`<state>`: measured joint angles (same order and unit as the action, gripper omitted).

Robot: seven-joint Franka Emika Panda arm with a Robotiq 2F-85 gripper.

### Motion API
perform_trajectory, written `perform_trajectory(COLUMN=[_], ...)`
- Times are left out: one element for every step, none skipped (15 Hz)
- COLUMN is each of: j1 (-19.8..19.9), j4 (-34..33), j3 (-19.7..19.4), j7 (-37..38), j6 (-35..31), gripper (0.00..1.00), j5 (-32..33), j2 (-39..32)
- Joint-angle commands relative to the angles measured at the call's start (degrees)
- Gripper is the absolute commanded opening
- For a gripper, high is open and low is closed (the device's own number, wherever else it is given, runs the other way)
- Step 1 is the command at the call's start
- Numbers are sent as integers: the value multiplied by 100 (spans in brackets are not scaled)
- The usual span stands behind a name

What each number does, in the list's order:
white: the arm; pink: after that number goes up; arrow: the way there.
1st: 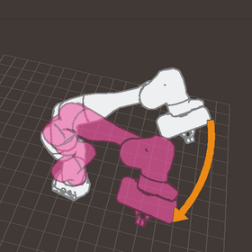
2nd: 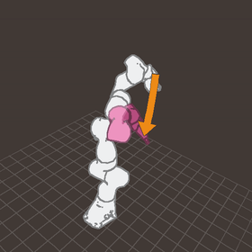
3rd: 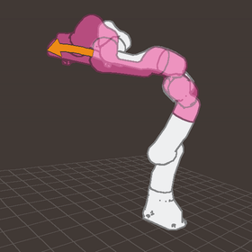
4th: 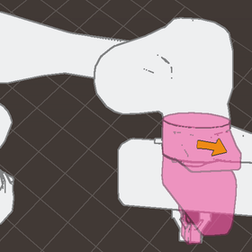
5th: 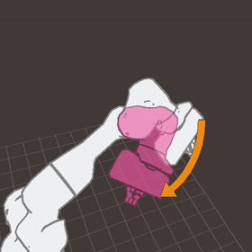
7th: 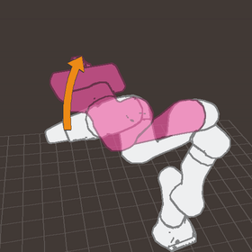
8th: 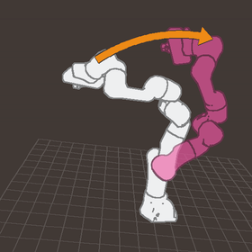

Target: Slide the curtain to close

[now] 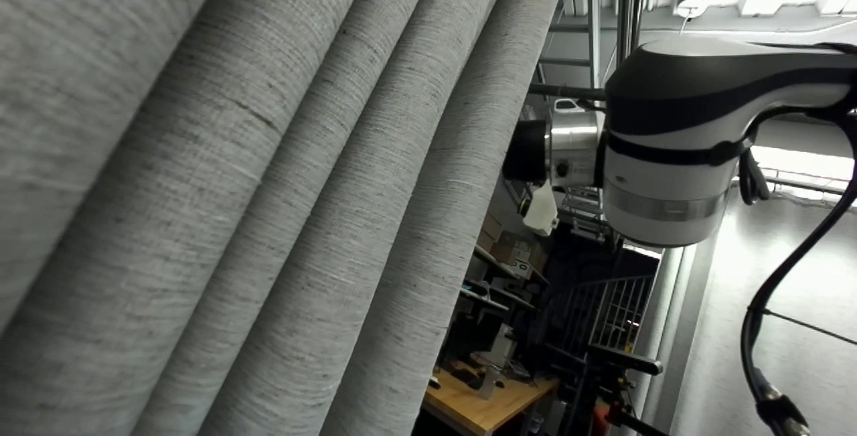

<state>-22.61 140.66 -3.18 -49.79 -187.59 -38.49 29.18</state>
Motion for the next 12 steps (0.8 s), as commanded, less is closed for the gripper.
perform_trajectory(j1=[221, 283, 343, 469, 553, 639, 732, 831, 878, 929, 946, 989], j4=[-41, -65, -85, -142, -194, -281, -371, -518, -661, -841, -1002, -1181], j3=[-652, -836, -1059, -1238, -1460, -1724, -1934, -2197, -2452, -2699, -2949, -3172], j7=[-254, -288, -330, -359, -382, -411, -424, -438, -444, -411, -414, -376], j6=[318, 360, 415, 517, 608, 739, 832, 971, 1081, 1230, 1351, 1468], gripper=[0, 0, 0, 0, 0, 0, 0, 0, 0, 0, 0, 0], j5=[112, 120, 131, 153, 172, 192, 197, 204, 195, 172, 158, 142], j2=[422, 472, 534, 576, 600, 607, 603, 559, 557, 515, 503, 460])
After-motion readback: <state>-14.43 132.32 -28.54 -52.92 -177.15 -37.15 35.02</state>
